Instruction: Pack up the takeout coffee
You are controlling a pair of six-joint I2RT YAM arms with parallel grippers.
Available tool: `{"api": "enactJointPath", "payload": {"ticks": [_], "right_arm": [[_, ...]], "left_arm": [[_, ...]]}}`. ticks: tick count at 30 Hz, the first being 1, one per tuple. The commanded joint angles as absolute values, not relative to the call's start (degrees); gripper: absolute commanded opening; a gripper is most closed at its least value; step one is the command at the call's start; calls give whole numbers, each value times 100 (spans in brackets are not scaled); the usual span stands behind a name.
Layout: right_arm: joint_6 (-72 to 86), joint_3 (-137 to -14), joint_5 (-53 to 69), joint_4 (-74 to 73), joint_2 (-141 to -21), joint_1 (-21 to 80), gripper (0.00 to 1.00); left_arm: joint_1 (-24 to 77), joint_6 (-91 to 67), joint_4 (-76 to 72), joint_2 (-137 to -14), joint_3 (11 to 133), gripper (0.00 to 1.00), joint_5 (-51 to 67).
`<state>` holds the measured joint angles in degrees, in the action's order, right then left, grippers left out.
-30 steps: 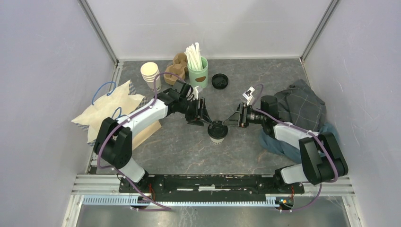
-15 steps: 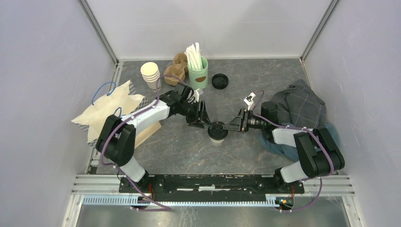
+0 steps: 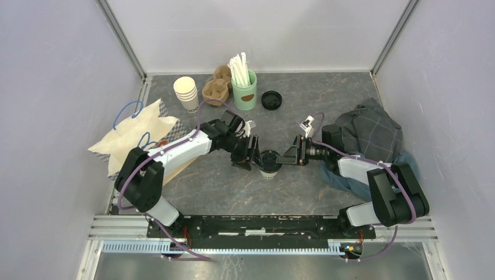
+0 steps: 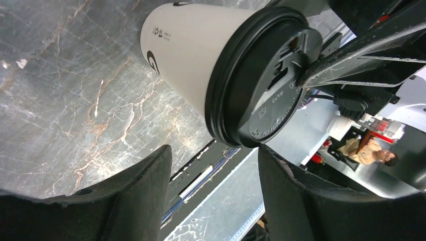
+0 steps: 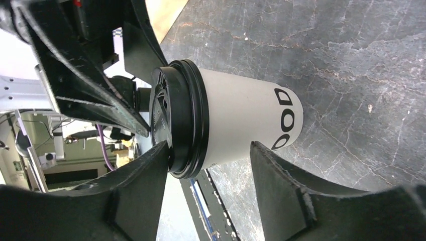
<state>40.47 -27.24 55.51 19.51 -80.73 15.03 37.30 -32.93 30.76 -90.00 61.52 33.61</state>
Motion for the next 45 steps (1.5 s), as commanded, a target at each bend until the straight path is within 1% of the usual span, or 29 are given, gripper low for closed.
{"api": "enactJointPath", "payload": {"ticks": [1, 5, 6, 9, 13, 16, 18, 20, 24, 27, 30, 32, 37, 38, 42, 45], "right_arm": [[4134, -2452, 5656, 2548, -8144, 1536, 63], [4166, -2190, 5576, 2964, -8414, 1530, 52], [4172, -2108, 5534, 3080, -8523, 1523, 51], [4224, -1873, 5402, 3481, -8860, 1489, 50], [4256, -1870, 5373, 3478, -8915, 1490, 50], [4258, -2148, 5438, 3078, -8517, 1485, 55], [4152, -2438, 5467, 2662, -8254, 1481, 59], [4120, -2673, 5490, 2351, -8111, 1496, 62], [4265, -2961, 5597, 2313, -8024, 1487, 69], [4287, -3135, 5606, 2351, -8159, 1492, 71], [4354, -3174, 5590, 2458, -8317, 1493, 68], [4394, -3090, 5568, 2598, -8363, 1489, 65], [4405, -2632, 5499, 3007, -8572, 1485, 50], [4411, -2519, 5473, 3145, -8653, 1475, 48], [4369, -2013, 5410, 3881, -9264, 1415, 45], [4692, -1654, 5529, 4802, -9717, 1393, 45]], "left_arm": [[3685, -3208, 2928, -9103, 5964, 67, 3262], [3597, -3184, 2731, -9334, 5690, 57, 2959], [3508, -3166, 2733, -9448, 5641, 55, 2979], [3408, -2889, 2893, -9604, 5608, 52, 2613], [3377, -2827, 2944, -9704, 5611, 47, 2737], [3379, -2670, 3131, -9706, 5767, 45, 2641], [3375, -2682, 3123, -9564, 5890, 49, 2856], [3381, -2738, 3138, -9405, 6103, 55, 3127], [3377, -2930, 3154, -9210, 6619, 68, 3458], [3375, -2988, 3152, -9303, 6822, 70, 3495], [3375, -2980, 3147, -9495, 6817, 64, 3461], [3378, -2965, 3147, -9592, 6755, 58, 3399], [3376, -2839, 3159, -9724, 6476, 49, 3114], [3377, -2780, 3156, -9766, 6403, 48, 3027], [3360, -2412, 3115, -10014, 6028, 42, 2484], [3332, -2205, 3069, -10140, 5789, 39, 2305]]}}
